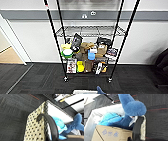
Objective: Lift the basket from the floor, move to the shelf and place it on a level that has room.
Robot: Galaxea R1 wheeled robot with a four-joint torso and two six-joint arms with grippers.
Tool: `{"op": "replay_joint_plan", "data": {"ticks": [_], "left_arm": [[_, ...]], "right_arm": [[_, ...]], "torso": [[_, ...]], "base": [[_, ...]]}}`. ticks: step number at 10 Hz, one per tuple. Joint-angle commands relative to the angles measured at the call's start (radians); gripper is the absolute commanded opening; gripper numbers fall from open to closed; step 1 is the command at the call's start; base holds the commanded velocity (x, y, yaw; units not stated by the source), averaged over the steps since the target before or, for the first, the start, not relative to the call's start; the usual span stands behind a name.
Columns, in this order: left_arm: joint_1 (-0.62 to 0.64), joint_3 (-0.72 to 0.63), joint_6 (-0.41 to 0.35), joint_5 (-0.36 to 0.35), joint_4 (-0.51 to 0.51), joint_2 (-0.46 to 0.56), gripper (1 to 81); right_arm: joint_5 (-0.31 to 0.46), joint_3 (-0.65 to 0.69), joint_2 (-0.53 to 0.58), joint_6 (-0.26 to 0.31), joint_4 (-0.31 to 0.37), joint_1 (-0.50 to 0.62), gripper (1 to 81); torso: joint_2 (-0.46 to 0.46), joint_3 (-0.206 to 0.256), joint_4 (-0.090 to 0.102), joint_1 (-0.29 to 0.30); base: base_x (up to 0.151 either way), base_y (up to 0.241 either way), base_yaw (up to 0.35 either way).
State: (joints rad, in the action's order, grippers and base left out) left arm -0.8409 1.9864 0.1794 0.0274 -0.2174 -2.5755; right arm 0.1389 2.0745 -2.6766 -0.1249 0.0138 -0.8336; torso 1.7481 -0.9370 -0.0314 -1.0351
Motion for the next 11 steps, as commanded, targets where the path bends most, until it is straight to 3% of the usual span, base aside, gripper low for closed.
{"op": "replay_joint_plan", "data": {"ticks": [1, 3, 4, 10, 11], "left_arm": [[0.124, -0.064, 0.005, 0.006, -0.026, 0.034, 1.0], [0.127, -0.063, 0.005, 0.006, -0.025, 0.024, 1.0], [0.134, -0.063, 0.005, 0.006, -0.026, 0.026, 1.0], [0.199, -0.11, 0.061, 0.008, -0.033, 0.052, 1.0], [0.196, -0.115, 0.061, 0.008, -0.033, 0.05, 1.0]], "right_arm": [[0.005, -0.059, 0.018, -0.002, 0.015, 0.138, 1.0], [0.014, -0.065, 0.018, -0.002, 0.018, 0.164, 1.0], [0.019, -0.067, 0.018, -0.002, 0.018, 0.176, 1.0], [0.011, -0.079, 0.016, -0.024, 0.026, 0.214, 1.0], [0.011, -0.079, 0.016, -0.024, 0.026, 0.213, 1.0]], "torso": [[-0.094, 0.075, 0.0, 0.06], [-0.163, 0.114, 0.0, 0.106], [-0.197, 0.073, 0.0, 0.129], [-0.379, 0.095, 0.0, 0.247], [-0.417, 0.134, 0.0, 0.272]], "base": [[0.0, 0.0, 0.0], [0.0, 0.0, 0.0], [0.0, 0.0, 0.0], [0.0, 0.0, 0.0], [0.0, 0.0, 0.0]]}}
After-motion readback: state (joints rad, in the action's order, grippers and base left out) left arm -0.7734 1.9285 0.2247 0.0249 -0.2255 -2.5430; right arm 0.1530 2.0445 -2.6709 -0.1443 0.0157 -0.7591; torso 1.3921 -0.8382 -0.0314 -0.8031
